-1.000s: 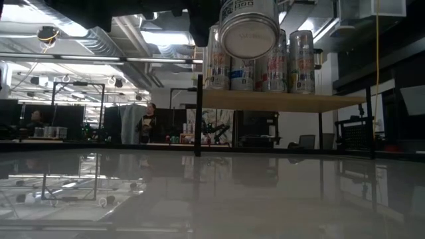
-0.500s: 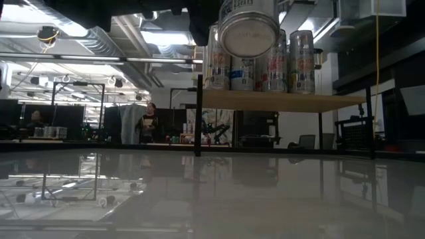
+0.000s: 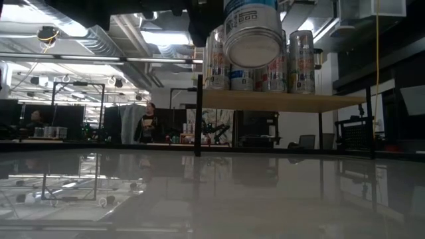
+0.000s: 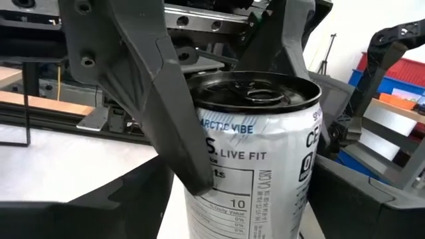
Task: Place canned beverage on shelf
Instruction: Put the blue soda can on the shelf aligned with the blue soda can
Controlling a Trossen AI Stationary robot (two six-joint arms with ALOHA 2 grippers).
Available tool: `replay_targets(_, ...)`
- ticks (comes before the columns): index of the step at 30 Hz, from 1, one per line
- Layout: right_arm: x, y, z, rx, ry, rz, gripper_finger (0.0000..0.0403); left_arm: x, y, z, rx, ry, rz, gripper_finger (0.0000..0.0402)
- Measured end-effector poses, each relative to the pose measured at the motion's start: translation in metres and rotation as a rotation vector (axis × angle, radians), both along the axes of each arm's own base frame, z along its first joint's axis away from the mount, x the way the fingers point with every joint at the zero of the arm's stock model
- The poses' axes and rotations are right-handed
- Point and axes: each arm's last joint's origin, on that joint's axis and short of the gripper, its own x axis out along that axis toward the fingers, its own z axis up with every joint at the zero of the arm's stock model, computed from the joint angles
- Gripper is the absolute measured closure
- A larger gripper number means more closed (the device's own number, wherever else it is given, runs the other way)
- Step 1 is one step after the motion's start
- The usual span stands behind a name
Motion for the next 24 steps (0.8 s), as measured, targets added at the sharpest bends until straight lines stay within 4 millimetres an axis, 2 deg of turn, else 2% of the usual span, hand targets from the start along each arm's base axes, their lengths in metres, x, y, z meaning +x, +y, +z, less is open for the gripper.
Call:
replay_targets(8, -0.003, -0.001, -0.002, -0.021, 0.043, -0.022, 0.0158, 0.0, 0.002, -0.005, 0.011, 0.046, 0.043, 0.005)
replay_targets(12, -0.011, -0.004, 0.002, -0.045, 0.06, -0.058, 0.016, 0.0, 0.002, -0.008, 0.022, 0.084, 0.056, 0.0027)
replay_targets(16, -0.021, -0.008, 0.005, -0.092, 0.097, -0.115, 0.0158, 0.0, 0.003, -0.012, 0.034, 0.119, 0.1, 0.002)
replay_targets(20, -0.032, -0.013, 0.011, -0.133, 0.121, -0.218, 0.0157, 0.0, 0.004, -0.016, 0.049, 0.16, 0.132, 0.002)
replay_targets(24, -0.04, -0.019, 0.008, -0.166, 0.201, -0.4, 0.0156, -0.001, 0.005, -0.019, 0.059, 0.184, 0.149, 0.002)
